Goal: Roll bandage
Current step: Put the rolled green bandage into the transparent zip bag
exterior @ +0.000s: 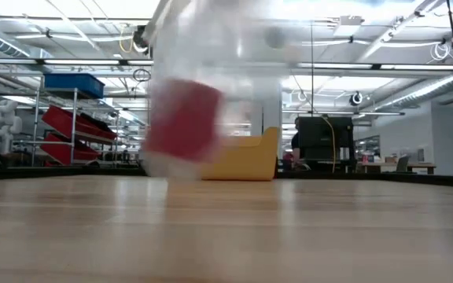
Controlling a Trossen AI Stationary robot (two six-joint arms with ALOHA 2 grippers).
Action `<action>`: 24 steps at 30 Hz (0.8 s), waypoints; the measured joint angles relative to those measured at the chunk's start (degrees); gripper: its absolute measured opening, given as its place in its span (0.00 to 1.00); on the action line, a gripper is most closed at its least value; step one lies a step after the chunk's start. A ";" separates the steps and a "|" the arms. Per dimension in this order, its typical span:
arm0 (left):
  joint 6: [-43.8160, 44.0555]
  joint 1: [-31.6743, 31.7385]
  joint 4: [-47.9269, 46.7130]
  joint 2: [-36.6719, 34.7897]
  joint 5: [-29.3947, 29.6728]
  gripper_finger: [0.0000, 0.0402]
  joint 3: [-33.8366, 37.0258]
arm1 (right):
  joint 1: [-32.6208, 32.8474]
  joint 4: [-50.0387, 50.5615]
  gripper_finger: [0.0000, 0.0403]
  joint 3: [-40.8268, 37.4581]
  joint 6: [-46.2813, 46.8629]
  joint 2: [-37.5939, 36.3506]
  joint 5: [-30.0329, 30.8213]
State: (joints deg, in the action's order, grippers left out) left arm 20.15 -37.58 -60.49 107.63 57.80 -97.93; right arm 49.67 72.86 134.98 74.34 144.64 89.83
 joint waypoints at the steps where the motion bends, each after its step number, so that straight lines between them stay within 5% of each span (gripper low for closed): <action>1: -1.31 0.09 -0.03 0.00 2.57 0.00 0.00 | 0.18 -0.79 0.07 0.00 -1.08 0.00 0.16; 8: -8.52 -0.05 0.00 0.00 25.21 0.00 -1.42 | 0.07 -2.43 0.07 -0.02 -4.51 -0.37 0.24; 10: -6.87 -0.12 -0.05 0.00 20.80 0.00 -1.51 | 0.11 -2.40 0.07 -0.02 -4.94 -0.37 0.18; 16: 5.11 0.06 0.35 0.00 -9.73 0.00 1.05 | 2.02 -2.43 0.07 -0.02 -4.95 -0.51 -0.09; 24: 9.96 -0.46 3.78 0.04 -17.83 0.07 6.03 | 6.01 -3.28 0.07 -0.02 -4.94 -1.29 -3.15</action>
State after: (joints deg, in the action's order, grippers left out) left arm 30.11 -38.04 -56.71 107.68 39.96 -91.90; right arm 55.68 69.58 134.96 69.40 143.35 86.68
